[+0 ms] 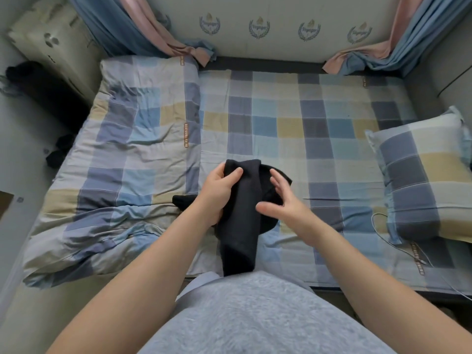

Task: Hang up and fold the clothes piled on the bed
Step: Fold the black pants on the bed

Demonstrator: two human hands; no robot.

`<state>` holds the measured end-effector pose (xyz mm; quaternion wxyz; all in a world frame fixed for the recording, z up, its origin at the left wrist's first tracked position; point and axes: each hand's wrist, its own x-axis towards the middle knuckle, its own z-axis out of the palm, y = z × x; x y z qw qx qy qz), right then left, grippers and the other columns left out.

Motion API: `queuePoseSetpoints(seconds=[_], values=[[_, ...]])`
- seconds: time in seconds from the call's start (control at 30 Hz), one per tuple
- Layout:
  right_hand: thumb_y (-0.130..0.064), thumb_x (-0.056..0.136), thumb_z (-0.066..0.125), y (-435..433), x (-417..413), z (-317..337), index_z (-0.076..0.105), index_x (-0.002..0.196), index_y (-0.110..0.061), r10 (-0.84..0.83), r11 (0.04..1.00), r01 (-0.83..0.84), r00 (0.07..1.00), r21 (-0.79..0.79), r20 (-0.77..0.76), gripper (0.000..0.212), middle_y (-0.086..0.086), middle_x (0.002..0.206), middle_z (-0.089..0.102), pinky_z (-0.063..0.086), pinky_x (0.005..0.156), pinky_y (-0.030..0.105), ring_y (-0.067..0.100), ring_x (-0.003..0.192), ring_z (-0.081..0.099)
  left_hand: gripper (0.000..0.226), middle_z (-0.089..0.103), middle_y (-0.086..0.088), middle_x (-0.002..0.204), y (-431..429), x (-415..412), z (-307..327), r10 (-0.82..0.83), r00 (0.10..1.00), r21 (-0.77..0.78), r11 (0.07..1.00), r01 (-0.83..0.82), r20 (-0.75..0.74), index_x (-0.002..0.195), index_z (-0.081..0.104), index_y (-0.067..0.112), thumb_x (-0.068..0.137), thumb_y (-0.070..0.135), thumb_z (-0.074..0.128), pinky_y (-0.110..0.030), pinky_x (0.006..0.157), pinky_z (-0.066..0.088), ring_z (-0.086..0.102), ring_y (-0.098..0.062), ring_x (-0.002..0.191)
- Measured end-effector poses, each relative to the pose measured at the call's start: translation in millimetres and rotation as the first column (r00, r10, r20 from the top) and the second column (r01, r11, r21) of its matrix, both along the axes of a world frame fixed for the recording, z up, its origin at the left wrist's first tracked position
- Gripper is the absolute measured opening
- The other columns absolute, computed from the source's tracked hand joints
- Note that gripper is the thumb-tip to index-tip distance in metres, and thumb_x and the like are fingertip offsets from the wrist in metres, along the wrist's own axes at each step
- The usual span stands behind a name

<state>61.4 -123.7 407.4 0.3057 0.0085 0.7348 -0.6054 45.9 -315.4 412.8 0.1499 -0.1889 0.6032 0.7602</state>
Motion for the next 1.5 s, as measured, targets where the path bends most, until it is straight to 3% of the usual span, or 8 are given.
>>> queuePoseSetpoints(seconds=[0.33,0.47,0.6,0.77,0.9,1.13,1.4,1.5], values=[[0.0,0.091,0.066,15,12,-5,0.055,0.129,-0.032,-0.184,0.981,0.166,0.958,-0.101,-0.22,0.051,-0.013,0.115,0.071,0.056,0.091,0.025,0.007,0.112,0.066,0.019,0.069,-0.02,0.114,37,1,38,-0.148,0.988,0.134,0.979,0.151,-0.034,0.117,0.062,0.004,0.101,0.009,0.054,-0.046,0.092,0.057,0.068,-0.034,0.104],[-0.002,0.1,0.054,34,10,12,0.067,0.108,-0.03,-0.208,0.978,0.202,0.929,-0.051,-0.306,0.031,-0.014,0.101,0.074,0.052,0.084,0.024,0.005,0.099,0.068,0.016,0.07,-0.009,0.117,41,0,35,-0.104,0.989,-0.233,0.97,0.076,-0.11,0.113,0.066,0.015,0.097,0.015,0.064,-0.05,0.099,0.054,0.066,-0.028,0.112],[-0.008,0.099,0.059,51,5,28,0.067,0.099,-0.023,-0.164,0.96,0.258,0.829,0.106,-0.535,0.017,-0.01,0.118,0.058,0.044,0.103,0.032,0.014,0.118,0.053,0.011,0.042,0.005,0.152,43,2,21,-0.28,0.935,-0.726,0.686,0.036,-0.219,0.101,0.065,0.013,0.094,0.022,0.066,-0.031,0.106,0.027,0.031,-0.017,0.14],[-0.008,0.104,0.049,58,1,57,0.06,0.114,-0.029,-0.201,0.977,0.206,0.821,-0.052,-0.535,0.026,-0.009,0.148,0.047,0.039,0.11,0.021,0.005,0.134,0.045,0.007,0.059,-0.002,0.078,70,7,37,-0.373,0.883,-0.317,0.906,0.281,-0.284,0.094,0.053,0.009,0.099,0.013,0.054,-0.033,0.061,0.044,0.053,-0.014,0.069],[-0.026,0.101,0.054,57,2,70,0.056,0.116,-0.03,-0.251,0.967,0.194,0.839,-0.166,-0.482,0.016,0.0,0.115,0.065,0.053,0.094,0.034,0.017,0.108,0.064,0.011,0.065,0.006,0.077,96,8,54,-0.352,0.846,-0.314,0.92,0.234,-0.4,0.091,0.059,0.017,0.099,0.011,0.055,-0.033,0.066,0.052,0.06,-0.015,0.072],[-0.046,0.071,0.083,63,6,71,0.028,0.146,-0.054,-0.181,0.983,0.157,0.921,-0.095,-0.346,0.093,-0.008,0.136,0.05,0.058,0.092,0.029,0.01,0.117,0.062,0.018,0.054,0.003,0.098,108,16,55,-0.264,0.783,-0.478,0.877,-0.048,-0.563,0.099,0.069,0.025,0.091,0.009,0.065,-0.05,0.08,0.056,0.059,-0.021,0.086],[-0.022,0.071,0.076,65,7,77,0.06,0.096,-0.018,-0.373,0.927,0.329,0.863,-0.183,-0.341,0.03,-0.001,0.08,0.064,0.054,0.063,0.024,0.011,0.073,0.067,0.051,0.073,-0.007,0.107,110,34,28,-0.216,0.973,0.061,0.973,0.221,-0.08,0.112,0.064,0.01,0.097,0.052,0.039,-0.034,0.096,0.052,0.066,-0.027,0.108],[-0.014,0.069,0.072,68,-2,90,0.059,0.087,-0.018,-0.486,0.869,0.411,0.814,-0.276,-0.317,0.022,-0.006,0.068,0.061,0.056,0.059,0.03,0.013,0.066,0.064,0.026,0.069,-0.002,0.114,112,47,7,-0.523,0.845,-0.341,0.819,0.462,-0.112,0.122,0.063,0.007,0.105,0.02,0.049,-0.007,0.081,0.045,0.061,-0.014,0.104]])
